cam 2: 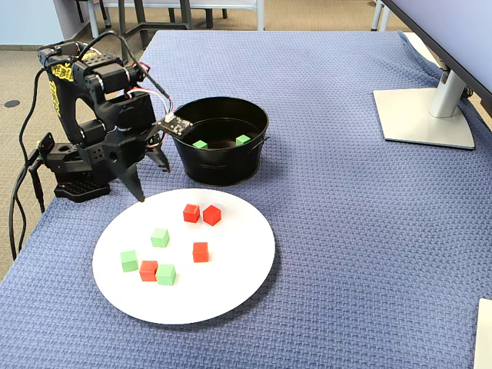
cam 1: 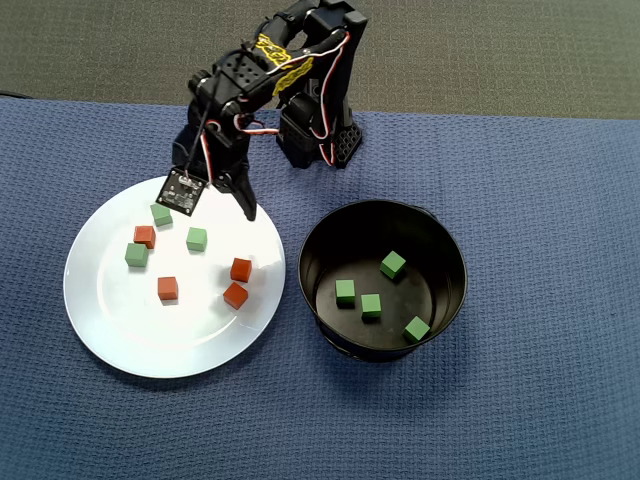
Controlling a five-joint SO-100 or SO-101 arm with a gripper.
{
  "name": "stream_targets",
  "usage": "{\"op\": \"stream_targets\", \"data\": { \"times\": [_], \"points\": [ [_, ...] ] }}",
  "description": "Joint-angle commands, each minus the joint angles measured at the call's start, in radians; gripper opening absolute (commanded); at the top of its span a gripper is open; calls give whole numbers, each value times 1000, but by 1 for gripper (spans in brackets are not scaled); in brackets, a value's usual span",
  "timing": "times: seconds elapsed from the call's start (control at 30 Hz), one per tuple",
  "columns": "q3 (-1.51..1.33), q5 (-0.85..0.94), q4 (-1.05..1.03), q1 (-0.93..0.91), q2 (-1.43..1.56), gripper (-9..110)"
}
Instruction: Pick up the green cubes from the white plate and place them in the black recipient
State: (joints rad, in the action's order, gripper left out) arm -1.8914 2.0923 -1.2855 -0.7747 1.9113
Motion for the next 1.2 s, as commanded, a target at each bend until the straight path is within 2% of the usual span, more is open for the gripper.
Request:
{"op": "stream_targets", "data": {
  "times": [0.0, 0.3, 0.77, 1.17],
  "points": [
    [17, 71, 15, -32, -11, 35],
    [8, 66, 106, -28, -146, 32],
    [-14, 44, 212, 21, -224, 36],
    [127, 163, 187, 18, -327, 39]
  ]
}}
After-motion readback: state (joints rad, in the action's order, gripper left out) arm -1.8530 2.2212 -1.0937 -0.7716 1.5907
